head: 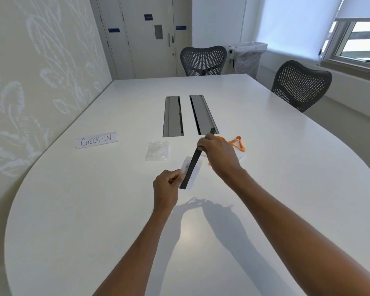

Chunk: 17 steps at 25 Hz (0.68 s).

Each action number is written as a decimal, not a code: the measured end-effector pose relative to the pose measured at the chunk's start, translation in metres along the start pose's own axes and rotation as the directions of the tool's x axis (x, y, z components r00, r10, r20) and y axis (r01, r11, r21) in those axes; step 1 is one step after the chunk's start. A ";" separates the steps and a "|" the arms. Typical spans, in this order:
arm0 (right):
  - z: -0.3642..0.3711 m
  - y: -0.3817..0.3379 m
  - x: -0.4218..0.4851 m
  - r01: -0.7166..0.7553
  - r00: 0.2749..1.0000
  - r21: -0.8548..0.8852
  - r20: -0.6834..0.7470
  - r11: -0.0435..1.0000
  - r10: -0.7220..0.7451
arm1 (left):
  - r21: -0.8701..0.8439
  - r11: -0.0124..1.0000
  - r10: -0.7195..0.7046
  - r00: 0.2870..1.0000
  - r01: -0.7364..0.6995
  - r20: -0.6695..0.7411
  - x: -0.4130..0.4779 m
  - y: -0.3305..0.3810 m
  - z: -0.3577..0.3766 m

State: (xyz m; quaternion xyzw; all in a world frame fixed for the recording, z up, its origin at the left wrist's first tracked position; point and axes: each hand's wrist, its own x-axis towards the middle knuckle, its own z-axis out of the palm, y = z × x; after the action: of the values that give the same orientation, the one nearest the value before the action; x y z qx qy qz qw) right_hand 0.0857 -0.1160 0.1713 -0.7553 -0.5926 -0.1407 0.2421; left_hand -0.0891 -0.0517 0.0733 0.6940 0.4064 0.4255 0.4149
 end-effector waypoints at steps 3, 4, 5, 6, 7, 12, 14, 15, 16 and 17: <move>-0.004 0.007 0.005 0.008 1.000 -0.021 -0.009 1.000 -0.008 | -0.002 1.000 0.027 0.999 -0.027 0.026 -0.003 0.000 -0.004; -0.005 0.009 0.005 0.010 1.000 -0.028 -0.010 1.000 -0.010 | -0.014 1.000 0.029 0.999 -0.028 0.037 -0.004 0.000 -0.005; -0.005 0.011 0.005 0.017 1.000 -0.033 -0.012 0.999 -0.017 | -0.026 0.999 0.026 0.998 -0.025 0.052 -0.005 0.001 -0.007; -0.005 0.013 0.005 0.019 1.000 -0.034 -0.012 0.999 -0.020 | -0.040 0.999 0.020 0.997 -0.018 0.070 -0.006 0.002 -0.008; -0.004 0.016 0.005 0.015 1.000 -0.026 -0.007 1.000 -0.015 | -0.057 0.998 0.014 0.996 -0.008 0.094 -0.006 0.002 -0.010; -0.003 0.026 0.003 0.004 0.999 0.073 0.034 0.997 -0.007 | -0.210 0.973 -0.040 0.971 0.091 0.235 -0.012 0.010 -0.023; 0.001 0.030 -0.001 0.013 0.997 0.151 0.072 0.988 -0.024 | -0.323 0.931 -0.064 0.947 0.170 0.314 -0.015 0.013 -0.027; 0.004 0.032 -0.004 0.001 0.993 0.233 0.118 0.973 -0.029 | -0.399 0.889 -0.071 0.928 0.224 0.365 -0.017 0.016 -0.029; 0.007 0.034 -0.008 -0.028 0.983 0.334 0.182 0.942 -0.036 | -0.481 0.827 -0.080 0.907 0.292 0.412 -0.019 0.020 -0.031; 0.011 0.035 -0.013 -0.075 0.968 0.451 0.248 0.889 -0.044 | -0.550 0.754 -0.097 0.889 0.359 0.448 -0.020 0.025 -0.033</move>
State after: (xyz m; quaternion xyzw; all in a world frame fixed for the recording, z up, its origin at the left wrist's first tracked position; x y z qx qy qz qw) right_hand 0.1149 -0.1273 0.1487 -0.6936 -0.6286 0.1015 0.3368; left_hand -0.1200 -0.0706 0.1012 0.5335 0.2356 0.3316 0.7415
